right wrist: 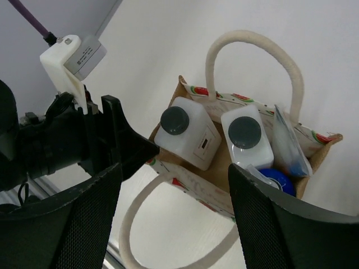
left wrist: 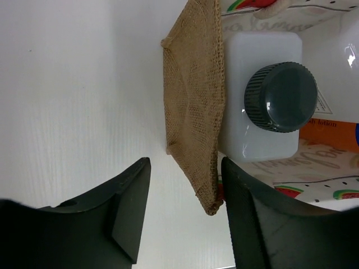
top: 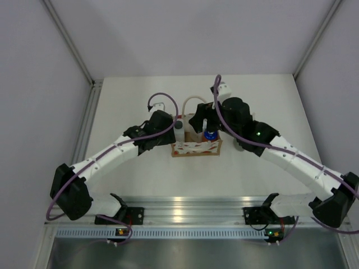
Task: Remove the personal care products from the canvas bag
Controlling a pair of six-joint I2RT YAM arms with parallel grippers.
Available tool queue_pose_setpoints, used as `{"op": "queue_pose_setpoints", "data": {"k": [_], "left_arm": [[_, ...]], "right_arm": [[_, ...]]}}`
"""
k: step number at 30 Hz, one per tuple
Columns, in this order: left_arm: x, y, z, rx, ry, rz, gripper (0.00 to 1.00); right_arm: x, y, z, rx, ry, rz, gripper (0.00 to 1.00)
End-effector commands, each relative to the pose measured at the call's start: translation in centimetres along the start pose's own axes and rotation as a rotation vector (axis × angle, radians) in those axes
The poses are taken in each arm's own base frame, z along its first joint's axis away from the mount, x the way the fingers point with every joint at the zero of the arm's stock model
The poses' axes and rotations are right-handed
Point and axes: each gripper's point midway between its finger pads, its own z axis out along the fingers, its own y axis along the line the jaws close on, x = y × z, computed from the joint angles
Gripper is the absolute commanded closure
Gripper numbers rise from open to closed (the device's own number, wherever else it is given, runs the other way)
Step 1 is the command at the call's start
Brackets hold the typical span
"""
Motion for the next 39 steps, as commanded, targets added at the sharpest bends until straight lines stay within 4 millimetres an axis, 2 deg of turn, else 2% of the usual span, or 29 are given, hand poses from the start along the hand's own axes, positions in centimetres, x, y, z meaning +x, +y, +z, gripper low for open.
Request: {"op": "queue_pose_setpoints", "data": {"k": [1, 2, 3, 4, 5, 6, 8, 9, 11, 15, 17, 22, 28, 32, 36, 39], "left_arm": [[-1.3, -0.1, -0.5, 0.005, -0.068, -0.026, 0.44], [-1.3, -0.1, -0.5, 0.007, -0.067, -0.025, 0.46], [-1.3, 0.0, -0.5, 0.005, -0.068, -0.027, 0.48], [-1.3, 0.1, -0.5, 0.001, -0.070, -0.027, 0.57], [-1.3, 0.2, -0.5, -0.004, -0.074, -0.029, 0.62], [-1.4, 0.3, -0.6, -0.009, -0.080, -0.032, 0.65], [-1.5, 0.6, -0.6, -0.018, -0.087, -0.040, 0.75], [-1.5, 0.6, -0.8, -0.019, -0.094, -0.046, 0.78], [-1.7, 0.9, -0.7, -0.032, -0.105, -0.060, 0.84], [-1.4, 1.1, -0.6, -0.038, -0.103, -0.065, 0.89], [-1.4, 1.0, -0.4, -0.036, -0.105, -0.078, 0.90], [-0.9, 0.7, -0.1, -0.005, -0.107, -0.108, 1.00], [-0.4, -0.1, -0.1, 0.062, -0.110, -0.157, 1.00], [-0.2, -0.1, 0.0, 0.066, -0.110, -0.177, 1.00], [-0.1, 0.1, 0.0, 0.065, -0.118, -0.201, 1.00], [-0.2, 0.1, -0.3, 0.073, -0.130, -0.214, 1.00]], "right_arm": [[-0.2, 0.5, 1.6, 0.064, 0.011, 0.005, 0.26], [-0.5, 0.9, 2.0, 0.062, 0.012, 0.008, 0.26], [0.5, 1.1, 3.2, 0.075, 0.046, 0.010, 0.26], [0.8, 1.2, 3.8, 0.089, 0.057, 0.007, 0.26], [0.3, 1.0, 4.0, 0.124, 0.055, 0.005, 0.26], [1.5, 1.1, 5.2, 0.148, 0.087, 0.007, 0.26], [1.4, 1.1, 6.0, 0.187, 0.087, 0.013, 0.26], [2.4, 1.1, 6.9, 0.198, 0.112, 0.020, 0.26], [2.6, 1.0, 7.7, 0.212, 0.116, 0.035, 0.26], [4.3, 0.7, 9.6, 0.245, 0.153, 0.036, 0.26], [4.4, 0.6, 10.2, 0.257, 0.158, 0.035, 0.26], [6.0, 0.6, 11.7, 0.266, 0.201, 0.036, 0.26], [7.2, 1.1, 12.3, 0.297, 0.222, 0.028, 0.27], [8.3, 0.7, 12.3, 0.348, 0.229, 0.014, 0.28], [9.9, 0.5, 13.2, 0.362, 0.263, 0.008, 0.30], [10.4, -0.1, 13.6, 0.393, 0.264, 0.003, 0.33]]}}
